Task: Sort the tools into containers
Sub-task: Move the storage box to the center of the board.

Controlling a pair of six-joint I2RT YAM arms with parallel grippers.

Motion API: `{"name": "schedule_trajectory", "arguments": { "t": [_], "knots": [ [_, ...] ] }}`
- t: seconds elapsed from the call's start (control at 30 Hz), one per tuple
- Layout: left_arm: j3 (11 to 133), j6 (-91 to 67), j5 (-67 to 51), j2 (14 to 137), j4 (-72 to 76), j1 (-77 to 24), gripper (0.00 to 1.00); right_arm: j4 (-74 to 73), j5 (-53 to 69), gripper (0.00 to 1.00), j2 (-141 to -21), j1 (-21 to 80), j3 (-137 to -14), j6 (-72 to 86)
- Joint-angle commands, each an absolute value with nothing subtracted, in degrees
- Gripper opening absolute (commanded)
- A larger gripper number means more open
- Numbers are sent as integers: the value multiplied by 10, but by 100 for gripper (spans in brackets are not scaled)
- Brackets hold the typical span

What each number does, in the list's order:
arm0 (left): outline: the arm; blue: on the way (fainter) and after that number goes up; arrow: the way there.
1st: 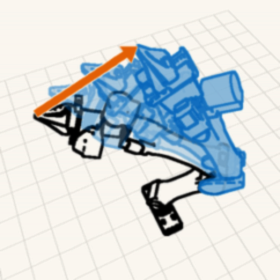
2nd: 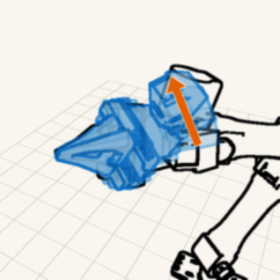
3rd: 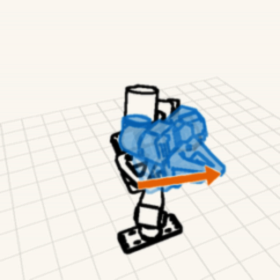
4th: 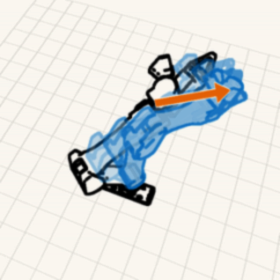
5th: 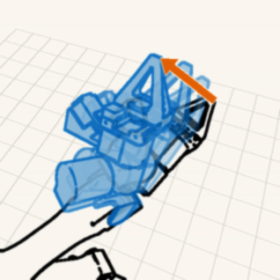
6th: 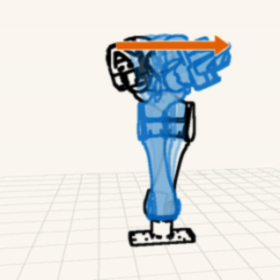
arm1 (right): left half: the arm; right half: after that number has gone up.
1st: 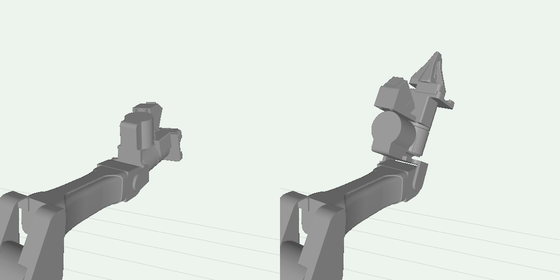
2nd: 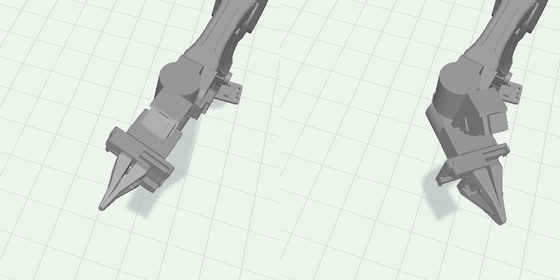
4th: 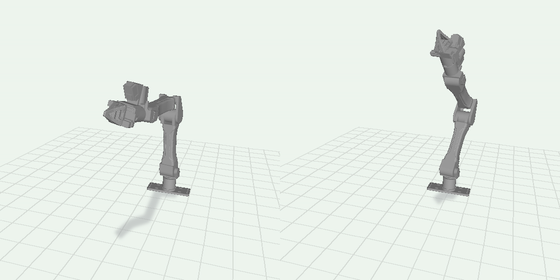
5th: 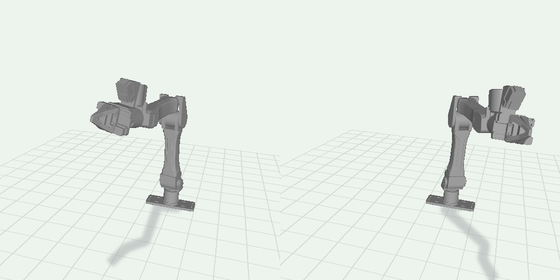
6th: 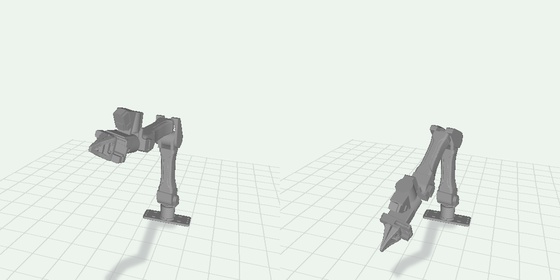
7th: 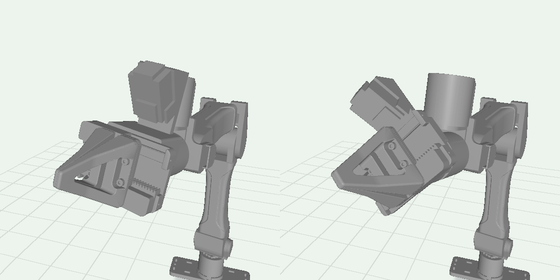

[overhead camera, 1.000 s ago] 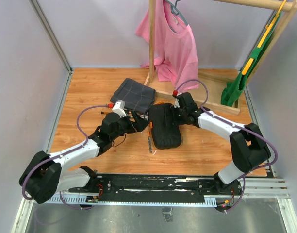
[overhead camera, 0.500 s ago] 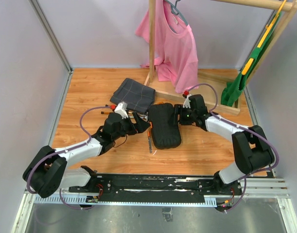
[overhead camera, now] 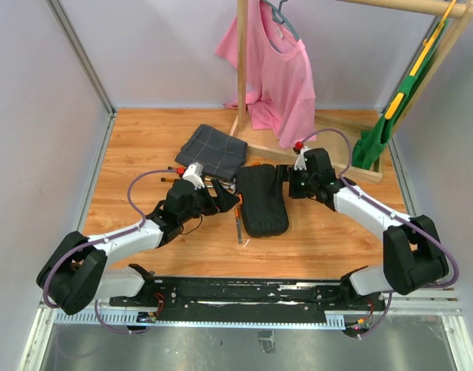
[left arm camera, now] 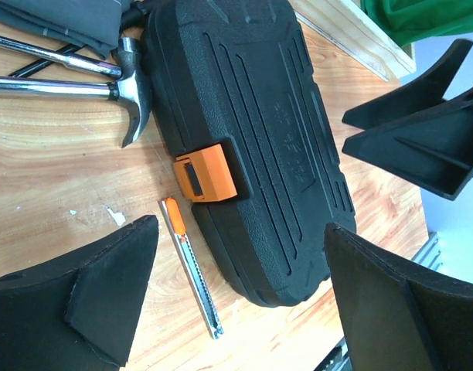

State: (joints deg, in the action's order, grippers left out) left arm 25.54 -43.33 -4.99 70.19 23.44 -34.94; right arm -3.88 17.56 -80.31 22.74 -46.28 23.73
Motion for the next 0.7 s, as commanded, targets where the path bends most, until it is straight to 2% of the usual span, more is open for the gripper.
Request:
{"name": "schedule_trajectory", "arguments": {
  "t": [0.0,0.37,0.67],
  "knots": [
    [267,-416,-43,689,229,-345,92,-96,118,99,-814,273,-518,201],
    [258,-410,-32,672,222,-344,92,-162,-16,99,-887,352,-600,172],
    [257,-410,-34,673,224,-342,92,-167,-13,99,-913,371,-620,167]
  ]
}}
